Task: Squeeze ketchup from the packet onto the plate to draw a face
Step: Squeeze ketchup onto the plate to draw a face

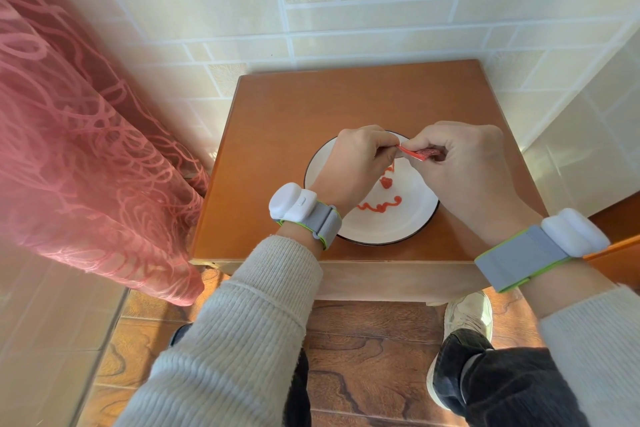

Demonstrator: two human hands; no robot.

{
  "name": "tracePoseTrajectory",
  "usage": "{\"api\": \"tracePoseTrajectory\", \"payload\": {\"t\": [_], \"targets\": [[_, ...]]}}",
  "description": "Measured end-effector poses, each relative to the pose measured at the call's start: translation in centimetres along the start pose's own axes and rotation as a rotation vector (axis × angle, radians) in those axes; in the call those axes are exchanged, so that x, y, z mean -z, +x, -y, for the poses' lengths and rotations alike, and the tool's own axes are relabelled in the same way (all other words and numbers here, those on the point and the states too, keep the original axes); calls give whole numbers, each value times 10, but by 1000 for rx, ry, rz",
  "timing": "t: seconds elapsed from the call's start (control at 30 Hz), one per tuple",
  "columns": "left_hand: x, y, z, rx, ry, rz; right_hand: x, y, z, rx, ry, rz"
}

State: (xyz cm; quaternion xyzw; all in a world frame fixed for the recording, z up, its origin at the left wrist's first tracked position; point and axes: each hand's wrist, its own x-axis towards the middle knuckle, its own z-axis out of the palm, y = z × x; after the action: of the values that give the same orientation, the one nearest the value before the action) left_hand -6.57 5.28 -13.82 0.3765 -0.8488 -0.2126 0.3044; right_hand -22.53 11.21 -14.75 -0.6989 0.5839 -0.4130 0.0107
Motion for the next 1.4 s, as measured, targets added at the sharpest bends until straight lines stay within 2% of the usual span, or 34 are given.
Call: {"api": "tracePoseTrajectory", "payload": {"t": [0.33, 0.5, 0.7, 1.03, 1.23, 1.4], "targets": [[5, 0, 4, 23, -36, -33, 2, 0, 4, -93, 96, -6], [6, -1, 4, 38, -37, -43, 2, 1, 6, -31, 87, -32], [23, -5, 9, 112, -83, -95, -2, 4, 9, -54, 102, -75], [30, -8, 21, 99, -26, -105, -13, 8, 18, 2, 102, -79], [26, -9, 25, 105, 2, -84, -15, 7, 19, -10, 91, -24], [18, -9, 32, 152, 70, -24, -20, 5, 15, -64, 35, 104]]}}
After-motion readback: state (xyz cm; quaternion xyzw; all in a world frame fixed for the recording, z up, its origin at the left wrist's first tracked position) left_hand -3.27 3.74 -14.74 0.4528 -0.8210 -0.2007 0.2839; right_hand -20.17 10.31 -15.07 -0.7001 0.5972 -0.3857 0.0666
